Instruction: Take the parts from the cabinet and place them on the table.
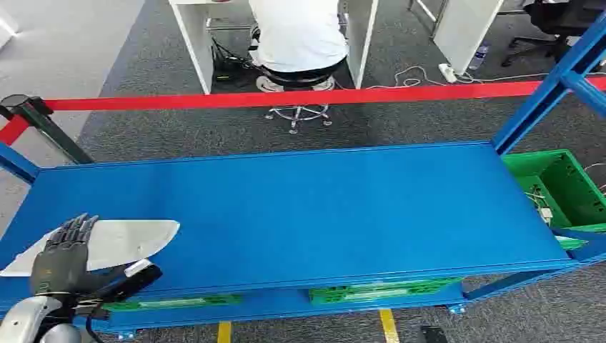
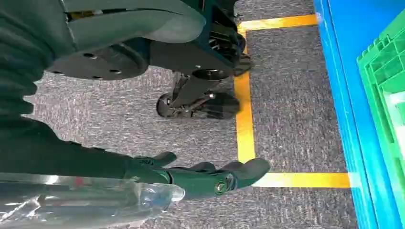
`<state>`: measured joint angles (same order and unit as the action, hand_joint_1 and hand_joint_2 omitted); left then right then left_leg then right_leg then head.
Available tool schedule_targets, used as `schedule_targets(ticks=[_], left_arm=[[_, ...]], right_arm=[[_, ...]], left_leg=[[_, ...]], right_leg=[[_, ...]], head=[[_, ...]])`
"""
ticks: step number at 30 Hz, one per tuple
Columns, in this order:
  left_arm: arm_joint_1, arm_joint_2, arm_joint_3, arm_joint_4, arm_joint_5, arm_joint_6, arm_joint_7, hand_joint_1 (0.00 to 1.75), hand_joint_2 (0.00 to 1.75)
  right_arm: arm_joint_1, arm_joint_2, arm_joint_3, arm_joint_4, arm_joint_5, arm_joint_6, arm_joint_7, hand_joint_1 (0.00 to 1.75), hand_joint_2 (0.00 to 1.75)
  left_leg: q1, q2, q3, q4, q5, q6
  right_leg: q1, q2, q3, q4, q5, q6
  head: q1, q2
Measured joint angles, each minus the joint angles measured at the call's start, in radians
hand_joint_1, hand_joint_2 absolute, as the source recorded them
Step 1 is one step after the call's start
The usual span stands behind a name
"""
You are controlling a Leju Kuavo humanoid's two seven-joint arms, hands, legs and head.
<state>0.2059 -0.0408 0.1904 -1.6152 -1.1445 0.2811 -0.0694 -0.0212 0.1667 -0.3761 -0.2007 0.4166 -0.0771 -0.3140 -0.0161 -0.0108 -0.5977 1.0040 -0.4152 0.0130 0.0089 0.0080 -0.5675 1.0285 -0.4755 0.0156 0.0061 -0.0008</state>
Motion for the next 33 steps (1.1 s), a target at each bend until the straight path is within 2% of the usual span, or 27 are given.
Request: schedule_targets(ticks=[1, 2, 3, 21, 29, 33], left_arm=[[-0.003, 0.001, 0.0, 0.004, -0.006, 0.0, 0.011, 1.03, 1.75], [-0.005, 0.002, 0.0, 0.007, -0.008, 0.0, 0.016, 1.64, 1.75], [-0.006, 0.003, 0.0, 0.011, -0.012, -0.001, 0.024, 1.75, 1.75], [-0.029, 0.016, 0.0, 0.053, -0.039, 0.006, 0.048, 1.75, 1.75], [-0.027, 0.019, 0.002, 0.062, -0.04, 0.043, 0.004, 1.75, 1.75], [-0.01, 0.011, 0.003, 0.058, -0.001, 0.095, -0.061, 1.75, 1.75]], right_arm=[[0.0, 0.0, 0.0, 0.0, 0.002, 0.0, 0.002, 0.0, 1.75], [0.0, 0.0, 0.0, 0.0, 0.003, 0.0, 0.002, 0.0, 1.75], [0.0, 0.0, 0.0, 0.0, 0.005, 0.0, 0.002, 0.0, 1.75], [-0.004, 0.0, 0.0, 0.0, 0.019, 0.0, 0.003, 0.0, 1.75], [-0.007, 0.0, 0.0, 0.0, 0.025, 0.0, 0.003, 0.0, 1.75], [-0.007, 0.0, -0.001, 0.0, 0.026, -0.002, -0.001, 0.0, 1.75]], left_leg=[[0.0, 0.0, 0.0, 0.0, 0.0, 0.0], [-0.001, 0.0, 0.0, 0.0, 0.0, 0.0], [-0.001, 0.0, 0.0, 0.0, 0.0, 0.0], [-0.001, 0.0, 0.0, 0.0, 0.002, 0.001], [-0.001, 0.0, 0.0, 0.0, 0.002, 0.001], [-0.001, 0.0, 0.0, 0.0, 0.002, 0.001]], right_leg=[[-0.001, 0.0, 0.0, 0.0, 0.0, 0.0], [-0.001, 0.0, 0.001, 0.0, 0.0, 0.001], [-0.001, 0.0, 0.002, 0.0, 0.001, 0.001], [-0.001, 0.0, 0.01, 0.0, 0.002, 0.001], [-0.001, 0.0, 0.01, 0.0, 0.002, 0.001], [-0.001, 0.0, 0.01, 0.0, 0.002, 0.001]], head=[[0.0, 0.0], [0.0, 0.0], [0.0, 0.0], [0.0, 0.0], [0.0, 0.0], [0.0, 0.0]])
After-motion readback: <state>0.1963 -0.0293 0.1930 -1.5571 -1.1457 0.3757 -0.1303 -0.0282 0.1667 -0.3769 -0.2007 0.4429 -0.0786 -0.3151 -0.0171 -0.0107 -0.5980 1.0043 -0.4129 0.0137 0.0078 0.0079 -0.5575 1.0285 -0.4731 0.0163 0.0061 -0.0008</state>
